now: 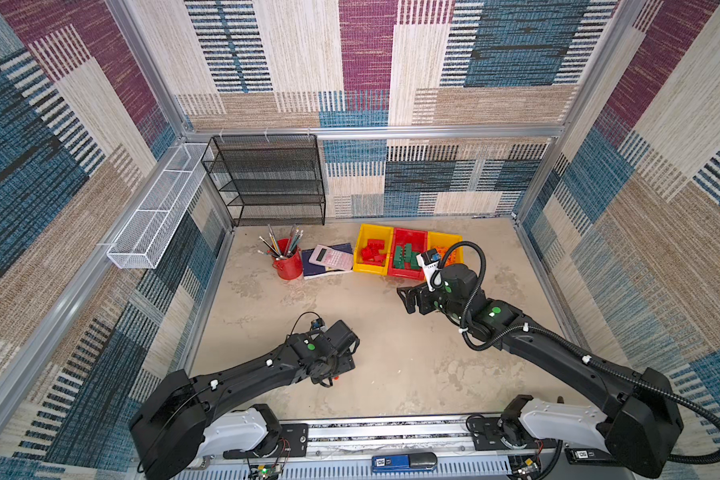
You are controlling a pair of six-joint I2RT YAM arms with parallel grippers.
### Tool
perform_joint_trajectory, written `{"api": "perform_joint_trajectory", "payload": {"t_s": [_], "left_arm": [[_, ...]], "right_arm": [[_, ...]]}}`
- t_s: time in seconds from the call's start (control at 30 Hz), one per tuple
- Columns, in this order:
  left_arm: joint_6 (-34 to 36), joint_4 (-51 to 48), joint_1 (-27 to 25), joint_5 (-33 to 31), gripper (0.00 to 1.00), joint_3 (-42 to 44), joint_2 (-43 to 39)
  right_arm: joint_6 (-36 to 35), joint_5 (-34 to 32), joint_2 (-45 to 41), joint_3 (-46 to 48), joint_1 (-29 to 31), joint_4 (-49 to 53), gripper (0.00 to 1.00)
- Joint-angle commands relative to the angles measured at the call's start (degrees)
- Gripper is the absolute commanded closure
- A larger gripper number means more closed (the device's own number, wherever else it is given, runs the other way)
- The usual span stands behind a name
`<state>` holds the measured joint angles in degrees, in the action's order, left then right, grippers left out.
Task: Sort the legos into containers by color
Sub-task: 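Grasp the red 2x2 brick with the left gripper while the right draws back, then carry the red brick with the left gripper into the red-brick bin and release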
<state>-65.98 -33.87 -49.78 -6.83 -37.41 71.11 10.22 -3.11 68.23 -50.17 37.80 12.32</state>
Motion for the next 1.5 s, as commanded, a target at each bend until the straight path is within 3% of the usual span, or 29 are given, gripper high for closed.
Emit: {"api": "perform_joint_trajectory", "payload": {"t_s": [0.0, 0.23, 0.53, 0.7, 0.8, 1.03, 1.2, 1.47], "left_arm": [[1.6, 0.0, -0.1, 0.5, 0.31, -1.2, 1.9], [5.7, -5.1, 0.0, -3.0, 0.42, -3.6, 4.4], [7.8, -1.9, 0.0, -0.8, 0.58, -2.5, 9.2], [9.0, -3.1, 0.0, -1.7, 0.77, -4.2, 10.0], [11.2, -5.8, 0.3, -3.6, 0.81, -7.7, 10.1], [23.6, -10.1, 8.7, -6.3, 0.84, -24.7, 15.7], [33.7, -11.3, 13.2, -7.1, 0.83, -45.0, 27.5], [48.8, -12.5, 15.2, -6.7, 0.82, -75.4, 49.5]], "right_arm": [[0.1, 0.8, -1.1, 0.0, 0.0, -2.0, 0.0], [0.7, 1.4, -3.8, -0.2, 0.0, -0.8, 0.0], [1.6, 0.4, -8.0, -0.4, 0.0, 2.3, 0.0], [2.3, 0.5, -9.3, -0.1, 0.0, 3.8, 0.0], [2.8, -0.2, -10.5, 0.7, -0.1, 4.8, 0.0], [4.8, -2.4, -13.3, 3.7, -0.1, 6.4, 0.0], [5.4, -3.9, -13.4, 3.8, 0.0, 8.1, 0.0], [7.0, -4.5, -12.8, 2.8, -0.3, 8.9, 0.0]]}}
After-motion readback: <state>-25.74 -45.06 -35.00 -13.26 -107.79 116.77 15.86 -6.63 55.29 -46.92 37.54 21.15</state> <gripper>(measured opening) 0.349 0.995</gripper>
